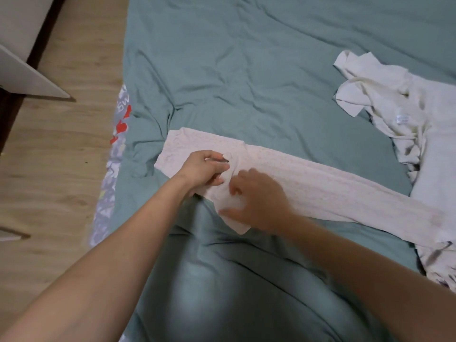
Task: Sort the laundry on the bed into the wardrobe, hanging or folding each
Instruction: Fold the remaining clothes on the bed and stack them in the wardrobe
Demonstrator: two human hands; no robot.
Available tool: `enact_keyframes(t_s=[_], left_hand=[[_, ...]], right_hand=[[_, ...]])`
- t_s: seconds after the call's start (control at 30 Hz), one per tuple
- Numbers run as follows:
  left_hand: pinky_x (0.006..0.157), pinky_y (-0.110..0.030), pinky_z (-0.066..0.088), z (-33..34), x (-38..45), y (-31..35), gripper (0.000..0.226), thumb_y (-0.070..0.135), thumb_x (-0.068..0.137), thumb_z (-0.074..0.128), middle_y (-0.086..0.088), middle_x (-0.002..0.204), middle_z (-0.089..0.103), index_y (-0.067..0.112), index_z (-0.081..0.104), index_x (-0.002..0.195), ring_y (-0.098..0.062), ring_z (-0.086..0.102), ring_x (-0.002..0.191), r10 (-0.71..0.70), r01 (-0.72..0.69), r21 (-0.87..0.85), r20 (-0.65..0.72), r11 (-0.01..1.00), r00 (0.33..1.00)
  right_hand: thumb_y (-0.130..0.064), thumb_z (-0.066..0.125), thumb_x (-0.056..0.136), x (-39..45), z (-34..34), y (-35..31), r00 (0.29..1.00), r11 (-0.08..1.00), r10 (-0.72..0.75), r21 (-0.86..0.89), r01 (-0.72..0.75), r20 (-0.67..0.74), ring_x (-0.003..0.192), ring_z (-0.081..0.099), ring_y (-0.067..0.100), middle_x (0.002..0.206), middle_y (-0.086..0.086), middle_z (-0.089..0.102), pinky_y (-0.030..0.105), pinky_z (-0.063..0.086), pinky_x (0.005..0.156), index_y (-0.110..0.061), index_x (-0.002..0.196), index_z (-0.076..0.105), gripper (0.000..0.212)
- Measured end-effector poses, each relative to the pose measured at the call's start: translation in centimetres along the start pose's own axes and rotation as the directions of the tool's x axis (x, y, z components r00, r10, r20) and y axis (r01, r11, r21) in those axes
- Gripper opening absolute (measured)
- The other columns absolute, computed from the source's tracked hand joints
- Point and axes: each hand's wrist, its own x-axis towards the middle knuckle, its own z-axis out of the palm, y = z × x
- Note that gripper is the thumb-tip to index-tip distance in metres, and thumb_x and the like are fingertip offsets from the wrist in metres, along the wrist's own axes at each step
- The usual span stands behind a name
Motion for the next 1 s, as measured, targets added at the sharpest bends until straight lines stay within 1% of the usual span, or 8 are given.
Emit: enact_keyframes(t_s=[0.17, 0.3, 0.43, 0.53, 0.67, 0.77, 0.9, 1.0], left_hand=[[0.051, -0.02, 0.048, 0.1, -0.3, 1.1, 0.026, 0.003, 0.084, 0.07, -0.005, 0.057, 0.053, 0.003, 0.062, 0.109, -0.016, 0.041, 0.048, -0.023, 0.024, -0.027, 0.059, 0.999, 0.998], [0.051, -0.02, 0.051, 0.8, -0.3, 2.0, 0.007, 0.006, 0.092, 0.062, -0.005, 0.073, 0.065, 0.006, 0.064, 0.098, -0.012, 0.055, 0.057, 0.027, -0.024, -0.099, 0.022, 0.995, 0.999], [0.058, -0.02, 0.051, 1.7, 0.8, 1.2, 0.01, 0.007, 0.095, 0.054, -0.006, 0.083, 0.062, 0.009, 0.063, 0.095, -0.014, 0.055, 0.067, 0.098, -0.092, 0.066, -0.103, 0.994, 0.99], [0.08, -0.029, 0.05, 2.8, 1.4, 0.2, 0.018, 0.012, 0.093, 0.06, -0.001, 0.087, 0.061, 0.007, 0.065, 0.109, -0.016, 0.057, 0.08, 0.116, -0.101, 0.215, -0.061, 0.971, 0.991], [0.1, -0.04, 0.047, 3.8, 2.1, -0.2, 0.049, 0.026, 0.086, 0.069, -0.01, 0.123, 0.058, 0.007, 0.054, 0.128, -0.029, 0.059, 0.109, 0.169, -0.099, 0.367, -0.162, 0.925, 0.972], [0.096, -0.045, 0.05, 3.2, 3.0, -0.6, 0.045, 0.019, 0.08, 0.073, -0.017, 0.12, 0.061, 0.006, 0.057, 0.12, -0.036, 0.062, 0.107, 0.105, -0.02, 0.408, -0.186, 0.913, 0.977], [0.053, -0.022, 0.043, 1.9, 2.1, -0.1, 0.036, 0.015, 0.079, 0.078, -0.001, 0.057, 0.047, 0.016, 0.047, 0.06, -0.015, 0.047, 0.054, 0.04, 0.012, 0.411, -0.118, 0.911, 0.992], [0.047, -0.011, 0.033, 2.1, 0.4, 1.1, 0.03, 0.021, 0.079, 0.078, 0.01, 0.051, 0.049, 0.016, 0.057, 0.058, -0.003, 0.043, 0.049, 0.093, -0.091, 0.305, 0.01, 0.948, 0.996]], right_hand=[[-0.039, 0.083, 0.051, -1.1, 3.6, -2.4, 0.993, 0.943, 0.064, -0.332, -0.029, 0.096, 0.063, 0.056, 0.024, 0.07, 0.003, 0.061, 0.033, 0.044, 0.06, -0.014, 0.077, 0.062, 0.041], [-0.02, 0.061, 0.082, -0.6, 1.0, -0.1, 0.939, 0.933, 0.343, -0.116, -0.341, -0.004, 0.074, 0.055, 0.026, 0.079, 0.006, 0.061, 0.034, 0.037, 0.068, -0.014, 0.086, 0.058, 0.007], [-0.016, 0.056, 0.08, -3.2, -2.4, 5.8, 0.633, 0.651, 0.757, 0.271, -0.708, -0.164, 0.076, 0.052, 0.024, 0.078, 0.001, 0.059, 0.03, 0.032, 0.064, -0.016, 0.08, 0.053, 0.003], [-0.006, 0.053, 0.078, -5.8, -2.9, 9.1, 0.431, 0.489, 0.872, 0.425, -0.762, -0.229, 0.096, 0.055, 0.03, 0.097, 0.007, 0.061, 0.033, 0.038, 0.073, -0.015, 0.09, 0.053, 0.015], [-0.006, 0.055, 0.086, -5.9, -1.8, 7.0, 0.675, 0.699, 0.694, 0.461, -0.546, -0.251, 0.085, 0.054, 0.02, 0.092, 0.003, 0.06, 0.025, 0.037, 0.073, -0.014, 0.091, 0.056, 0.01], [-0.008, 0.06, 0.085, -4.4, -0.6, 4.8, 0.832, 0.781, 0.535, 0.461, -0.421, -0.146, 0.075, 0.052, 0.011, 0.085, -0.001, 0.059, 0.02, 0.039, 0.069, -0.013, 0.089, 0.058, 0.006], [-0.011, 0.063, 0.087, -2.3, 0.0, 3.3, 0.84, 0.682, 0.542, 0.591, -0.43, -0.015, 0.067, 0.051, 0.003, 0.076, -0.006, 0.059, 0.017, 0.042, 0.066, -0.011, 0.087, 0.061, 0.002], [-0.017, 0.062, 0.088, -1.3, -1.0, 3.0, 0.77, 0.475, 0.631, 0.737, -0.481, 0.096, 0.067, 0.057, 0.004, 0.074, -0.003, 0.065, 0.023, 0.048, 0.067, -0.007, 0.084, 0.065, 0.011]])
